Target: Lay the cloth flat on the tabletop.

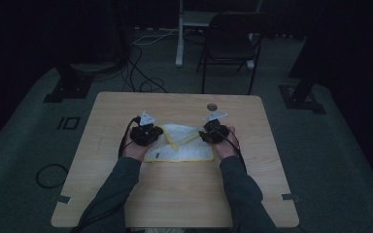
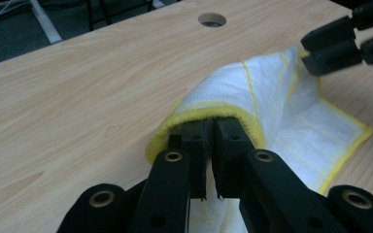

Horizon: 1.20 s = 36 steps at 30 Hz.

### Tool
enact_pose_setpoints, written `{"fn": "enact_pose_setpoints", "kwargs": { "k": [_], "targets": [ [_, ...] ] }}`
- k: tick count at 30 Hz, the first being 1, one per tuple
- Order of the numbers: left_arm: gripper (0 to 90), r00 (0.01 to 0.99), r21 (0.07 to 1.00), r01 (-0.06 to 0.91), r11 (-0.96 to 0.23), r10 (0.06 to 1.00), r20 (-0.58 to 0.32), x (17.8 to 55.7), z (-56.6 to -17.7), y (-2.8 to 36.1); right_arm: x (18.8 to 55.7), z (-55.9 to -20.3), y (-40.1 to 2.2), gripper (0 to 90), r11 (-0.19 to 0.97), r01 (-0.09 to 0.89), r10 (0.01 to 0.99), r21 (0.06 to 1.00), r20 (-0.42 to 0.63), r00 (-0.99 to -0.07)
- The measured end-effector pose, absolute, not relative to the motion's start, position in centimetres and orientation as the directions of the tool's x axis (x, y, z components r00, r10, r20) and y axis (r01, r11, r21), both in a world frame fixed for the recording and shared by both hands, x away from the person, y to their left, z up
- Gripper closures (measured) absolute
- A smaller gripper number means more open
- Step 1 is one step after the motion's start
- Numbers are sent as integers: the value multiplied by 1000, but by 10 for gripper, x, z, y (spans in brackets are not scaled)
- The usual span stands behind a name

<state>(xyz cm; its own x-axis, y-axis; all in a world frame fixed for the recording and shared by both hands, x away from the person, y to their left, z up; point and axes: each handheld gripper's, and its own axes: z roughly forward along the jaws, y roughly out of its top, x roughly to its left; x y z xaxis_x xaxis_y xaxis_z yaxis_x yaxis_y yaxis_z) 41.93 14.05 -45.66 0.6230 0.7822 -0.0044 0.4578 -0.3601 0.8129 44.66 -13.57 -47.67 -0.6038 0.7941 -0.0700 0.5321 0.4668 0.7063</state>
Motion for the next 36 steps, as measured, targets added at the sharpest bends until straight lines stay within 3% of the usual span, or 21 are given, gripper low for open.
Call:
{"fn": "enact_pose_setpoints", "kwargs": {
  "k": [12,17,20,22,23,24,26,36],
  "targets": [
    [854,626,820,452,-351,780,-11,427,-446,127,426,-464,-109,559,489,417,715,766,-79,-694],
    [854,644,822,437,-365,765,-3,424,-445,121,432,-464,-99,411,542,378,690,751,-139,-710],
    [854,654,817,437,-376,756,-2,424,-447,118,437,-464,-98,406,540,381,679,751,-121,-724],
    [852,660,815,437,-380,751,-4,423,-449,117,440,-466,-96,472,554,378,663,742,-119,-739],
    [852,665,814,439,-381,747,-9,423,-450,116,441,-469,-94,647,572,364,627,735,-106,-771],
    [852,664,814,442,-378,747,-14,423,-451,115,441,-469,-94,647,572,364,627,735,-106,-771],
    [845,675,807,446,-387,738,-19,421,-455,113,441,-473,-92,878,601,374,624,706,-122,-772],
    [772,707,803,445,-397,706,-43,405,-466,123,441,-483,-110,894,600,419,650,681,-109,-752]
  ]
}}
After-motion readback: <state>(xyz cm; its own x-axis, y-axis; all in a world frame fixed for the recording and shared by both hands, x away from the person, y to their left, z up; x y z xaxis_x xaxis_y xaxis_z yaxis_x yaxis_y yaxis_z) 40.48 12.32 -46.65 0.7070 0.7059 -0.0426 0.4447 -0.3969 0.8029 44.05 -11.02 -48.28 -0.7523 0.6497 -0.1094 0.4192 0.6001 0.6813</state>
